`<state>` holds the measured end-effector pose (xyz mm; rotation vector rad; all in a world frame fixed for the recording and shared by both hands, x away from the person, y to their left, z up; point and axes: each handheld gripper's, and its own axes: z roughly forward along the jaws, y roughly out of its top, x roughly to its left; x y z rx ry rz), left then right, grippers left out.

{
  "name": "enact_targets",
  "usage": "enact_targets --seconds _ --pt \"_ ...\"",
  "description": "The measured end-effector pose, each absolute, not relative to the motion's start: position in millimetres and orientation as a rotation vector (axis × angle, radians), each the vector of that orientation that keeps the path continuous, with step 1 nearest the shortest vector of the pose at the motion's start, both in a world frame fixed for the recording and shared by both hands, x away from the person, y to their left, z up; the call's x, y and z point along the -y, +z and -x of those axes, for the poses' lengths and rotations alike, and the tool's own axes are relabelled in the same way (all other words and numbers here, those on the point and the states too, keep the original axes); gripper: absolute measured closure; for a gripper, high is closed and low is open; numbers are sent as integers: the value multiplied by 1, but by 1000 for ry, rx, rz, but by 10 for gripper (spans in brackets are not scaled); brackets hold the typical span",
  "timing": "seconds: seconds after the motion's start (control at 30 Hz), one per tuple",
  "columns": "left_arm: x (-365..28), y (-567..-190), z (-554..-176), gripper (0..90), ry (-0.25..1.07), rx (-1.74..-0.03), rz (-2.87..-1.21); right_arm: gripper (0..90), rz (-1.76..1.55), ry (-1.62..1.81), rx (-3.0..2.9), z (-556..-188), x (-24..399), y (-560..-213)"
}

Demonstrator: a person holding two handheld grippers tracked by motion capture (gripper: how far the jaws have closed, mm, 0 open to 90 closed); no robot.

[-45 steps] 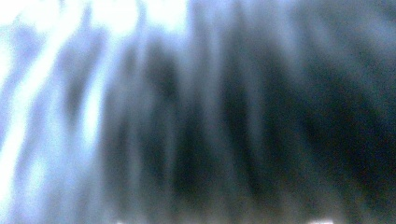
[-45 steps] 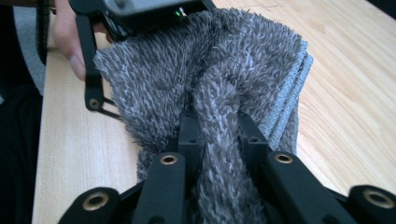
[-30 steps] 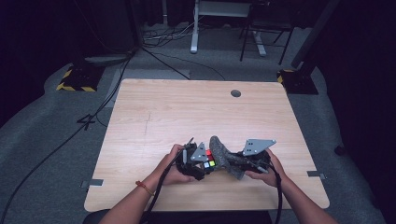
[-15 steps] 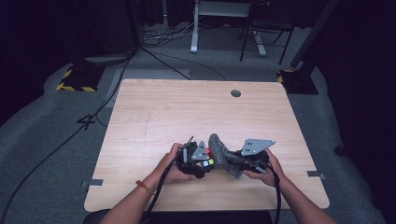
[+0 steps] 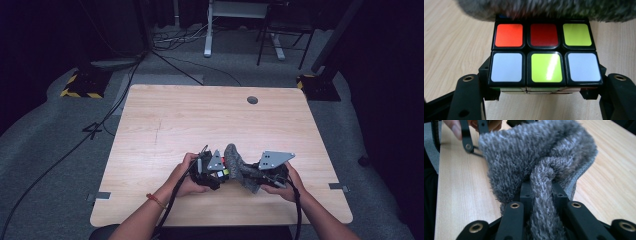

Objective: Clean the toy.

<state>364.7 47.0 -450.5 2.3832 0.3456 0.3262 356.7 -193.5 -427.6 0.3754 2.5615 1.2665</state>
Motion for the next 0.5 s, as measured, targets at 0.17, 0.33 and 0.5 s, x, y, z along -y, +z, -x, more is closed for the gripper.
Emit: enact_targets --seconds 0.17,0.33,0.5 --pt "-41 -453 -363 336 325 -326 -2409 764 -352 1305 -2549 -354 192 -419" --pt "-34 -455 -359 336 352 -300 -2427 762 -269 1303 -2555 -349 174 -414" --pt "-34 -455 -360 337 354 -307 -2422 758 -242 1299 -2561 -348 164 -414"
